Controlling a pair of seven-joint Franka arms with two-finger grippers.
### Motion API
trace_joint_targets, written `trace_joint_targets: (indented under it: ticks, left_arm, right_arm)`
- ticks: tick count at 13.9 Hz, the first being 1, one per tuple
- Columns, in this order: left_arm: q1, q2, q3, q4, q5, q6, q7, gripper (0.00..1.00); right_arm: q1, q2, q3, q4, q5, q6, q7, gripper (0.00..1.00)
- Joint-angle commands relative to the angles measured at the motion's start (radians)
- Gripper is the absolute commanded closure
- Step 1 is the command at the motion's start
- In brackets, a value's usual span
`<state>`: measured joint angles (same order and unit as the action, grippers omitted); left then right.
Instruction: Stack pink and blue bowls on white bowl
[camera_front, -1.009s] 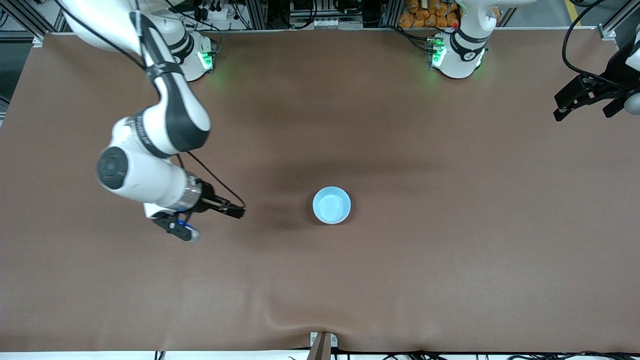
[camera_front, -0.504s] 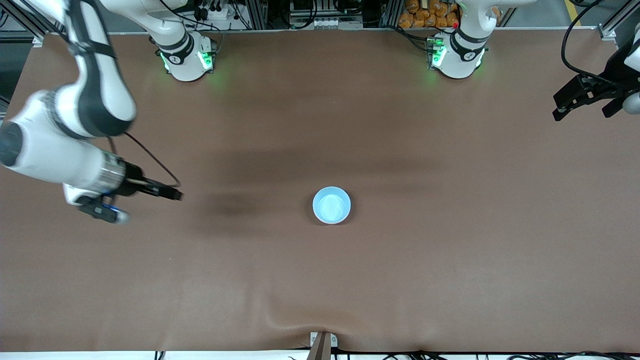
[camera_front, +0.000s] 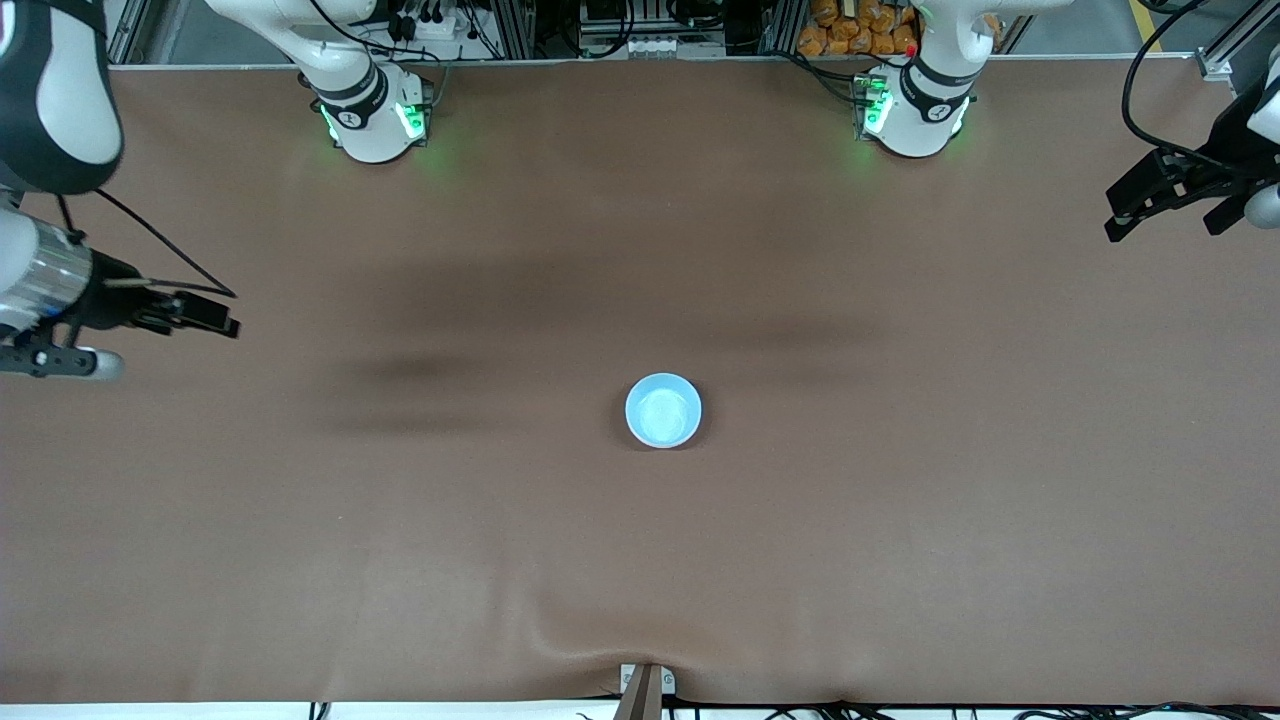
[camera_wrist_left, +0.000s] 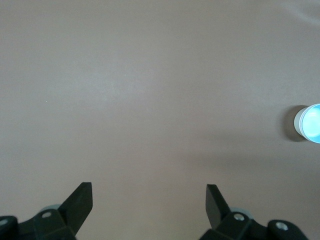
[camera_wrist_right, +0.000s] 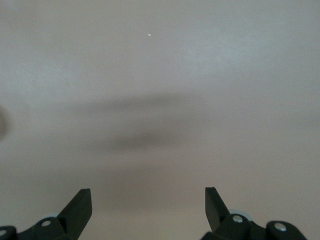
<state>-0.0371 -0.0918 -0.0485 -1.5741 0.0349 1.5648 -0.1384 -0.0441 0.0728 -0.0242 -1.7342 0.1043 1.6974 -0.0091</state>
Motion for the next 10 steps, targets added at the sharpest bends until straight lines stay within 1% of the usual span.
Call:
trace_joint_targets:
  ticks: [1,3,5,7,10]
  left_arm:
    - [0.003,-0.022,0.002,-0.007,-0.001,-0.012,0.019,0.0]
    - [0.005,-0.022,0.004,-0.001,-0.001,-0.012,0.019,0.0]
    - [0.003,-0.022,0.004,-0.001,-0.001,-0.012,0.02,0.0]
    - [0.003,-0.019,0.002,-0.001,-0.001,-0.012,0.019,0.0]
    - [0.002,-0.014,0.002,0.0,0.0,-0.012,0.019,0.0]
  right_arm:
    - [-0.017,-0.017,0.029,0.115,-0.057,-0.129,-0.012,0.0]
    - [-0.017,-0.024,0.035,0.165,-0.09,-0.191,-0.011,0.0]
    - [-0.035,-0.063,0.055,0.163,-0.092,-0.208,0.009,0.0]
    - [-0.052,-0.071,0.073,0.163,-0.091,-0.219,0.049,0.0]
    - [-0.054,-0.074,0.079,0.163,-0.087,-0.219,0.104,0.0]
